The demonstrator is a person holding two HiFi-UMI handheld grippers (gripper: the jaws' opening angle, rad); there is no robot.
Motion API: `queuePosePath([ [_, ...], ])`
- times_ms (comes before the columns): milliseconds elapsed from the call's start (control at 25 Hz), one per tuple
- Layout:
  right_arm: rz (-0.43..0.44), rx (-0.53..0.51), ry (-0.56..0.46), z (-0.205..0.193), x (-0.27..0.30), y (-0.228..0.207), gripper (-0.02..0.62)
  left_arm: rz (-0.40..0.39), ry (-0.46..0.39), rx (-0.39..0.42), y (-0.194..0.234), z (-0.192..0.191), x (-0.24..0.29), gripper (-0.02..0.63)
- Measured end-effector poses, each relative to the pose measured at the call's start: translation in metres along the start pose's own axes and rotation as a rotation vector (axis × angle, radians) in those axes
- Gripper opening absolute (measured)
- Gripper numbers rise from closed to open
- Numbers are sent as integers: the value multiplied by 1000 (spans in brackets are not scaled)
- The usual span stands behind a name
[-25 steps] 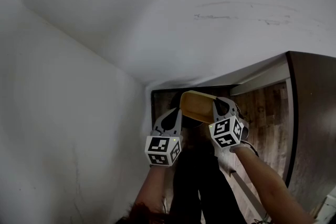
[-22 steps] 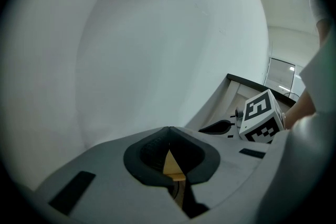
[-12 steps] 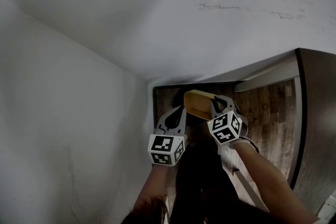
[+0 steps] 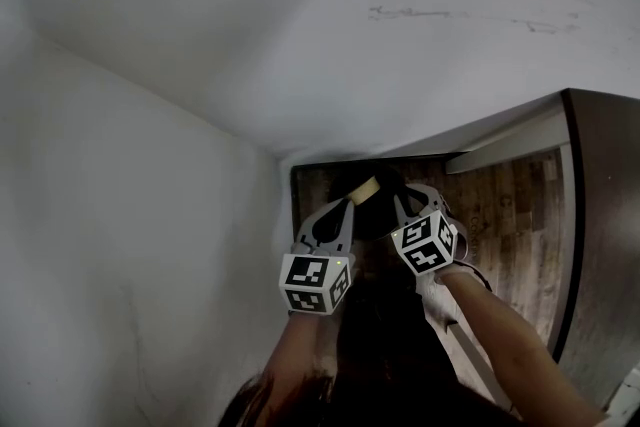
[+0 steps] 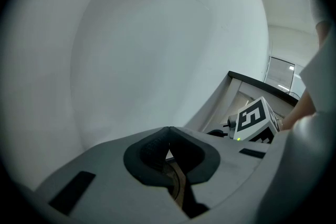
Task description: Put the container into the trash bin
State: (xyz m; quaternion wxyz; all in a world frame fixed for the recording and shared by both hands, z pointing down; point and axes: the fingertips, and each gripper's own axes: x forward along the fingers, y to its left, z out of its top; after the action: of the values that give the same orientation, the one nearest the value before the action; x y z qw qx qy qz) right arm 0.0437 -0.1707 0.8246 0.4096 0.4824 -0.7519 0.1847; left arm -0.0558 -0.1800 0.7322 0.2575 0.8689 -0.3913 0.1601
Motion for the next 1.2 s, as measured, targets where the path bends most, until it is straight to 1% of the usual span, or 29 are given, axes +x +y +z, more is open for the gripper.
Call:
queuePosePath([
  [280,4,30,-22,11,-12,-3,75,-9,1,8,-8,10,-2,20],
  [520,10,43,-43,25,-31,-5,74,-11,-4,16,-16,26,-10,20],
  [880,15,96,-111,52,-78,-6,48,-15,-28,38,-34,60,-31,20],
  [1200,-11,151,-181,75,-126,-11,31,-45,-60,81,-61,100,-52,20],
])
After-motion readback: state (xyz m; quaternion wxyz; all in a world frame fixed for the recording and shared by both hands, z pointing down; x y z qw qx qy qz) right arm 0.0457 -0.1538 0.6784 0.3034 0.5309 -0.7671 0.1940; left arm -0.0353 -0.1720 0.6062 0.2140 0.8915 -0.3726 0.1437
